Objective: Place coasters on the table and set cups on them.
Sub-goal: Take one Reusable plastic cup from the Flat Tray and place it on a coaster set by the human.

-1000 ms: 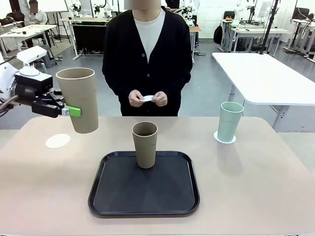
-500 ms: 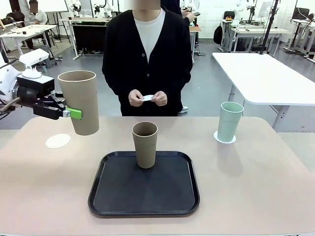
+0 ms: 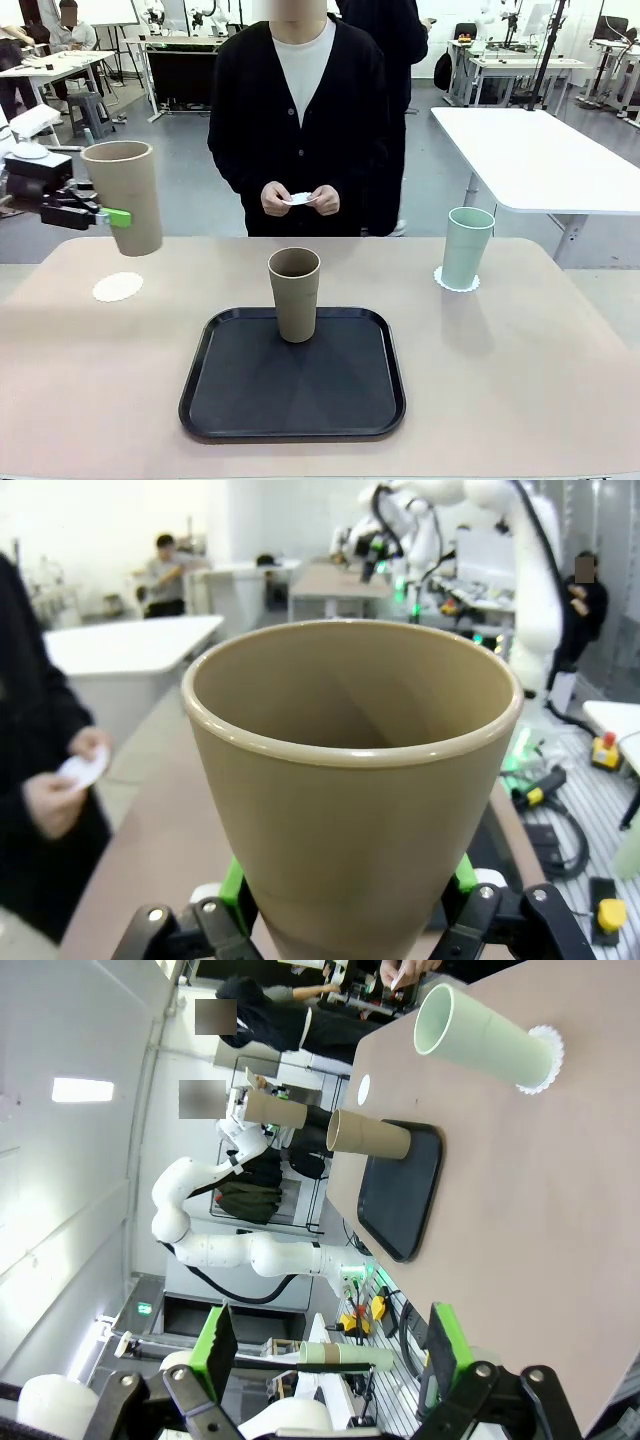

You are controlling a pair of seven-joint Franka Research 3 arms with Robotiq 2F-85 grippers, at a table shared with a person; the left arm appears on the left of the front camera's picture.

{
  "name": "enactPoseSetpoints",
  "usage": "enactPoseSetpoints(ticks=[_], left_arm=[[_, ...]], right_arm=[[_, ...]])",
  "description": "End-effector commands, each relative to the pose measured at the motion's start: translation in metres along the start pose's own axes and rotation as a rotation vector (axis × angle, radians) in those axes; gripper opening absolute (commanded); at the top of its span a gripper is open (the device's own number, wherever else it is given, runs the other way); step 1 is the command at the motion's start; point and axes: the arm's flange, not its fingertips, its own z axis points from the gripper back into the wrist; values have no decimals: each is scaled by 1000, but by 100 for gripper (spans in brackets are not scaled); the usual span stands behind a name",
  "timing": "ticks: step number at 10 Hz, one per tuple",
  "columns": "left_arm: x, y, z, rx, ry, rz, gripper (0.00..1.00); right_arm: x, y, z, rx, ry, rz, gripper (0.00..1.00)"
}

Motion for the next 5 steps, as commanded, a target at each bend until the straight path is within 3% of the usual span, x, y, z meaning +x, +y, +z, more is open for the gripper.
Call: enactPoseSetpoints(ticks=[1, 5], left_arm=[[-11, 19, 37, 21, -31, 2, 85], [-30, 33, 100, 143, -48, -8, 85]], right_arm=[[-1, 2, 0, -3, 0, -1, 100], [-1, 2, 0, -3, 0, -1, 100]])
